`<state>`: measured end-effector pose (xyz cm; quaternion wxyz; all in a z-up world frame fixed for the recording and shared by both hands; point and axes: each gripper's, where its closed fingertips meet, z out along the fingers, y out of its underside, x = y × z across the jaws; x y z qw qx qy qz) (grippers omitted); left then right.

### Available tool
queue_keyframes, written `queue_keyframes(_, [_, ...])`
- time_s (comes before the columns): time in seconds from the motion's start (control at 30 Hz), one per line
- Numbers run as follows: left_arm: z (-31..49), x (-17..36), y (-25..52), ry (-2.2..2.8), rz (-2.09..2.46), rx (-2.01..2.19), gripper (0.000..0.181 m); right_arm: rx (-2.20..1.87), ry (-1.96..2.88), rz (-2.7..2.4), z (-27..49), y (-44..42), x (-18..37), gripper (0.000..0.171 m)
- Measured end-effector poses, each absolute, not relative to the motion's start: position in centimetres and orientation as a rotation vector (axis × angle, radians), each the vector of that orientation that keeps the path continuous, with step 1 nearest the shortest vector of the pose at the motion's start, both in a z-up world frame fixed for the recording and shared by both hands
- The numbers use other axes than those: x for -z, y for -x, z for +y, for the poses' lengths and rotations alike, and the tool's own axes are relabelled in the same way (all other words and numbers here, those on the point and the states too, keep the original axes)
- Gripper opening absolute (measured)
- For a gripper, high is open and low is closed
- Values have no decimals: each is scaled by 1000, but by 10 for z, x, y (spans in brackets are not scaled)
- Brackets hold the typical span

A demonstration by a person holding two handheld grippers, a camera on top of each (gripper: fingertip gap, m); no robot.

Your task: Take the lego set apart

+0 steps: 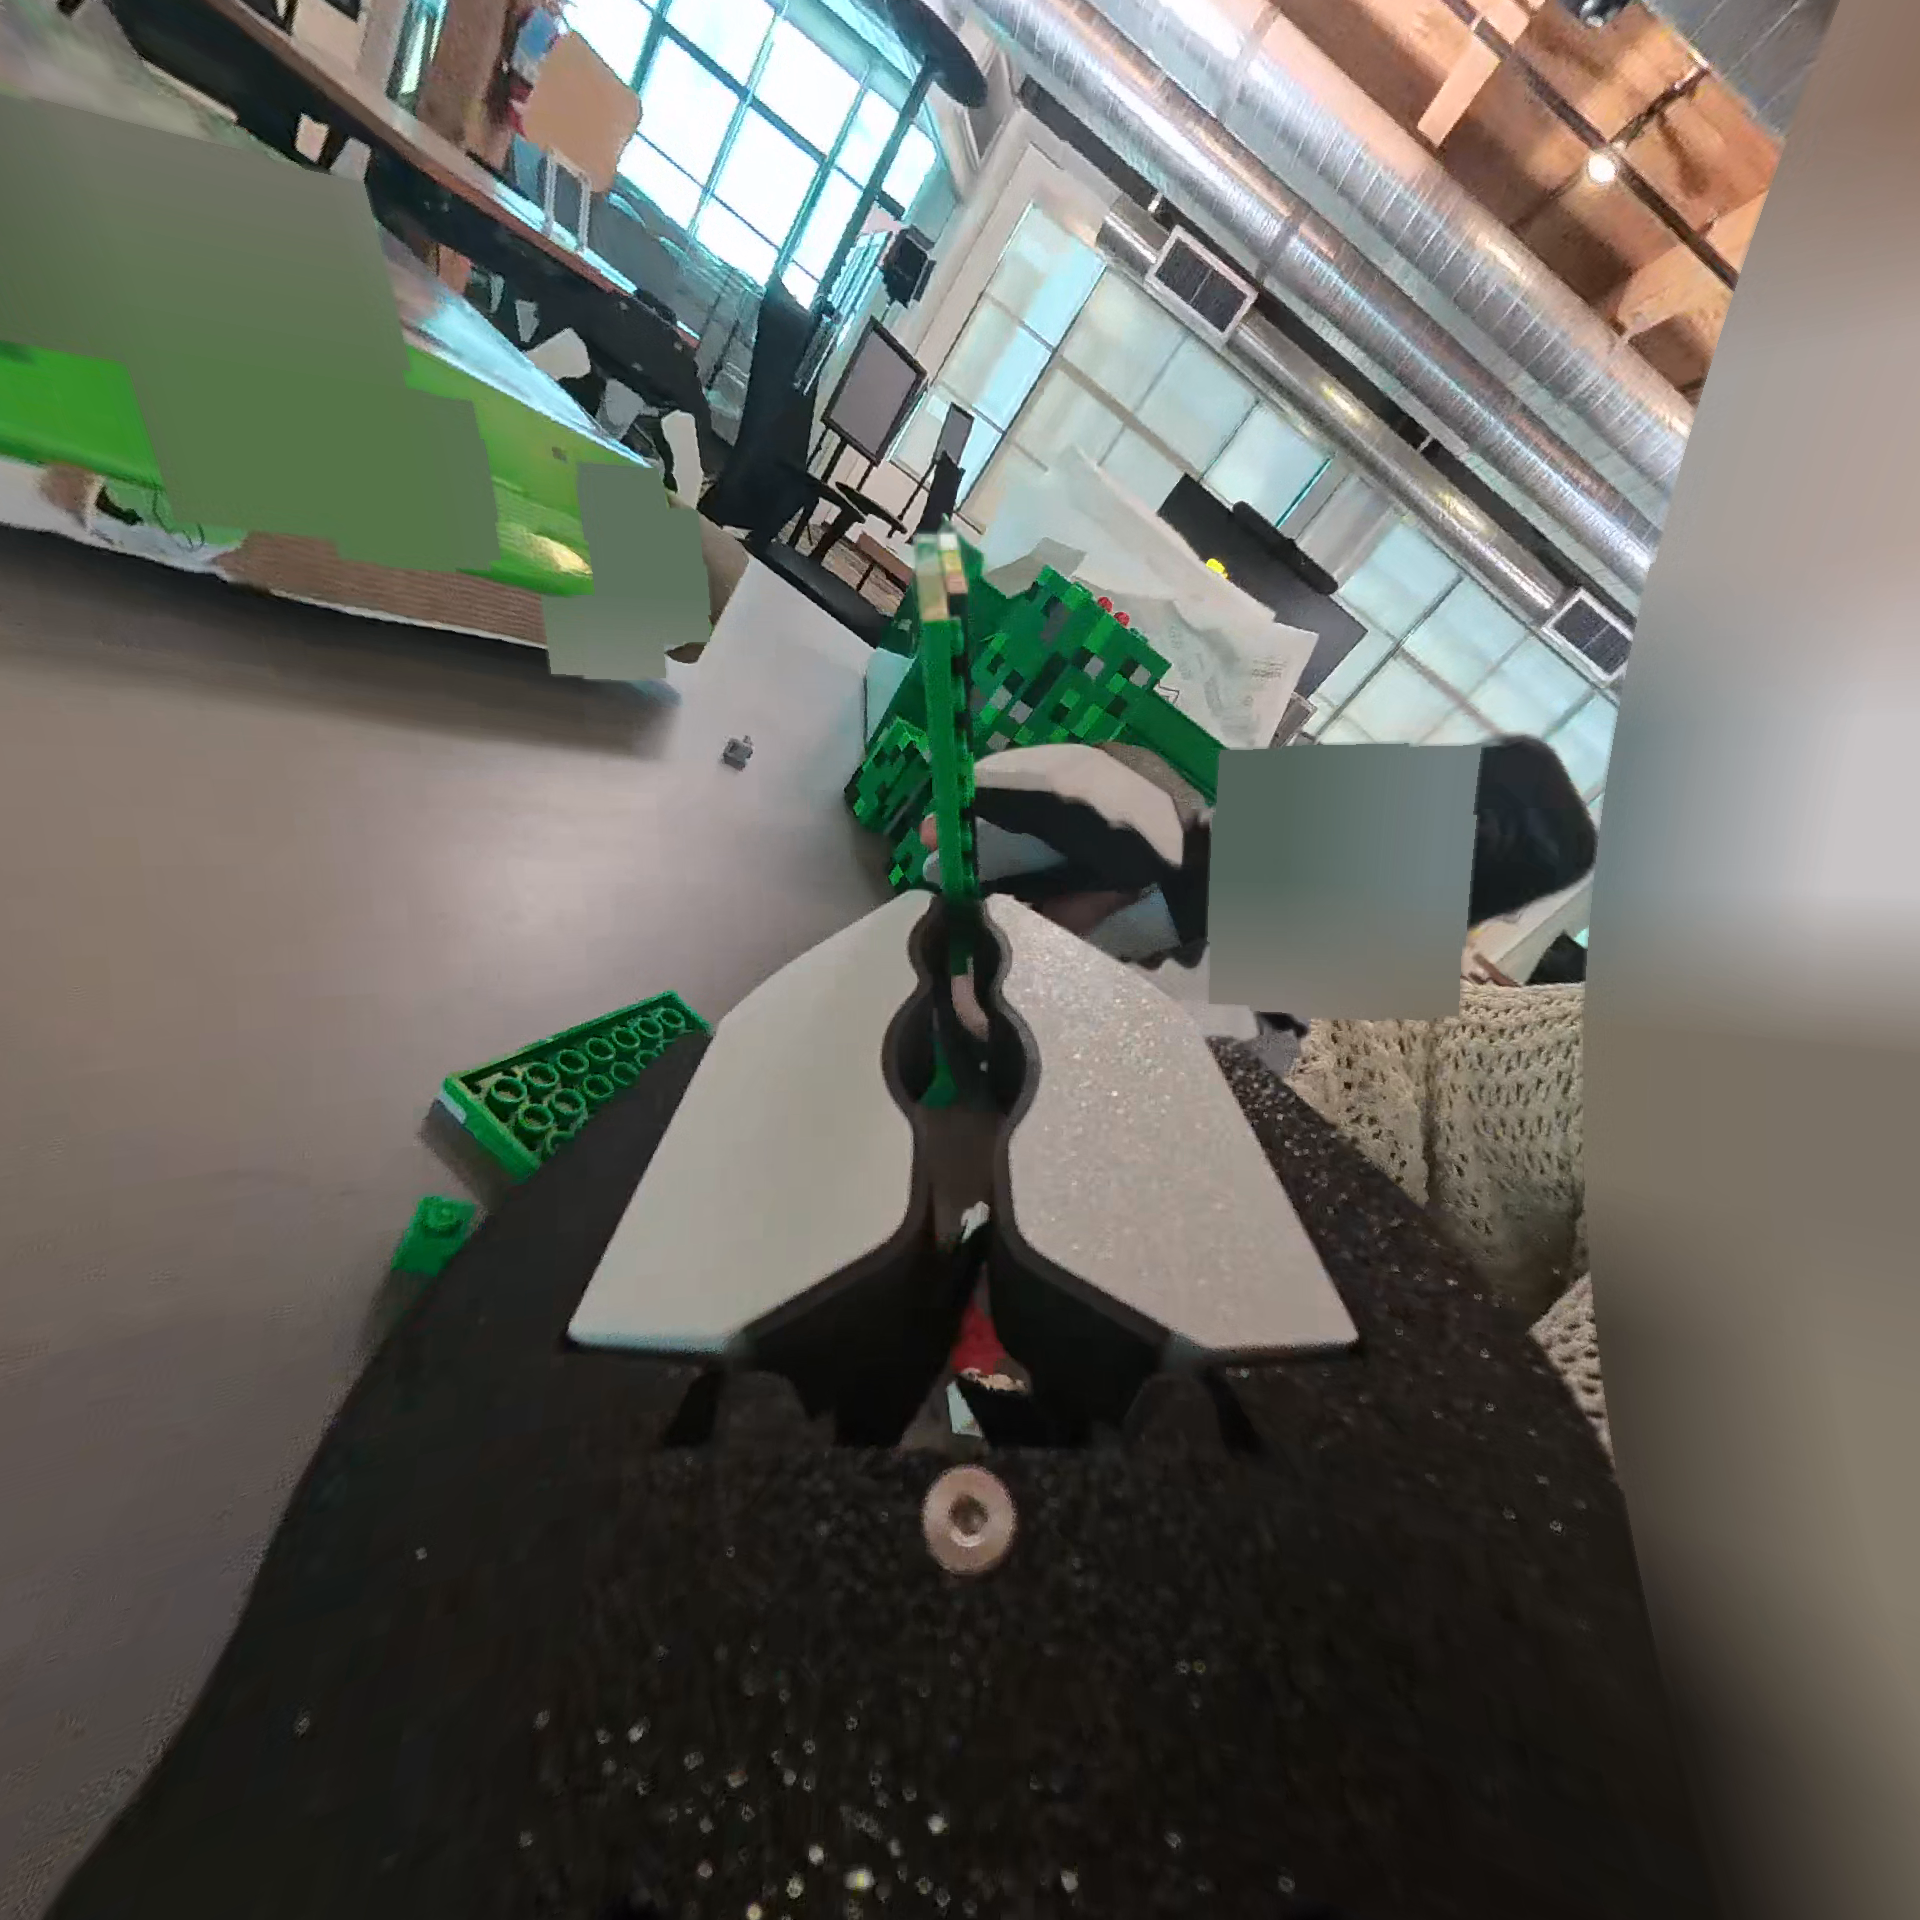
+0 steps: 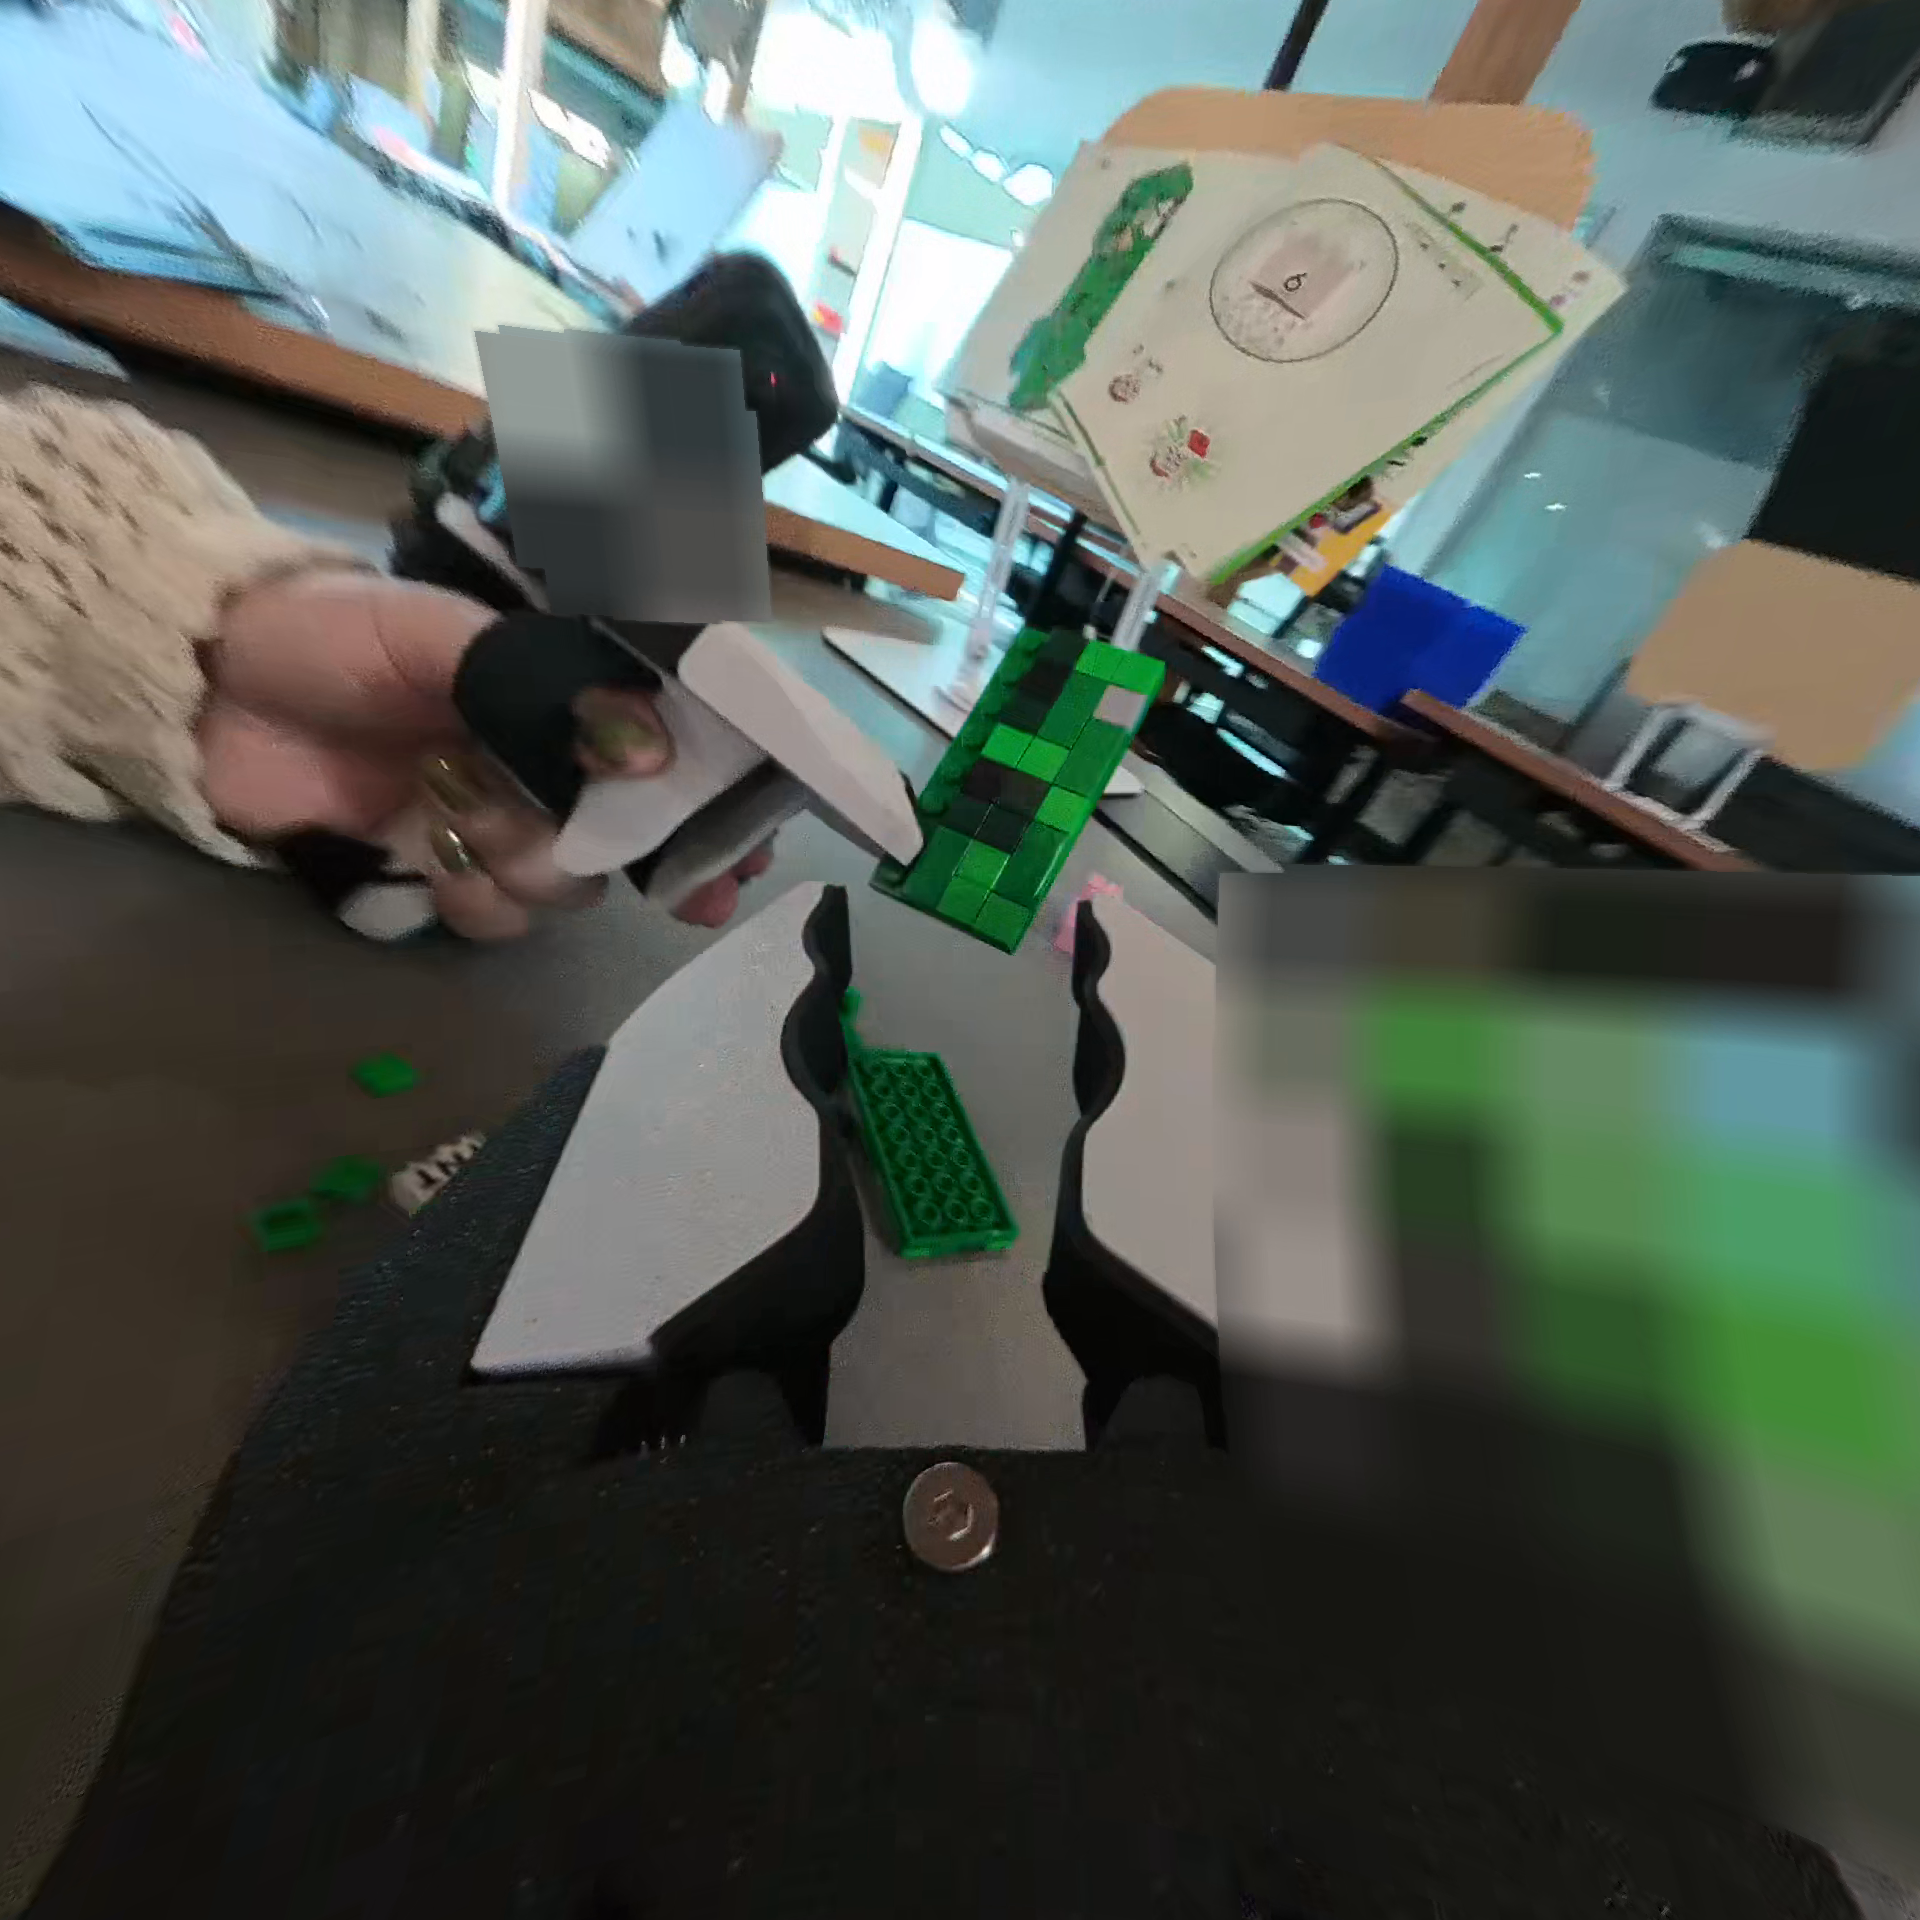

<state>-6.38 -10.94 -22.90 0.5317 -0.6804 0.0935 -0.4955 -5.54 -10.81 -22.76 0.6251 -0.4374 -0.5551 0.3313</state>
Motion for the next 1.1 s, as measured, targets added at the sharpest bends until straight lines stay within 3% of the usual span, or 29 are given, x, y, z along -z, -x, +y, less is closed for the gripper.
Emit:
queue_keyframes(0.03, [-109, 230, 63, 1631, 219, 1190, 4, -722, 990, -1290, -109, 56, 229, 40])
queue_keyframes(0.33, [-109, 236, 58, 1687, 148, 1291, 3, -503, 975, -1338, -99, 56, 239, 30])
queue_keyframes(0.57, [-111, 263, 59, 1909, 202, 1232, 4, 42, 622, -1467, -96, 55, 247, 57])
queue_keyframes(0.67, [-115, 272, 53, 1979, 259, 1238, 3, 43, 617, -1514, -102, 60, 255, 63])
queue_keyframes(0.83, [-119, 276, 49, 2008, 330, 1202, 4, -94, 680, -1635, -111, 60, 271, 34])
queue_keyframes(1.1, [-127, 285, 43, 2071, 465, 1179, 4, -112, 594, -1784, -120, 55, 283, 30])
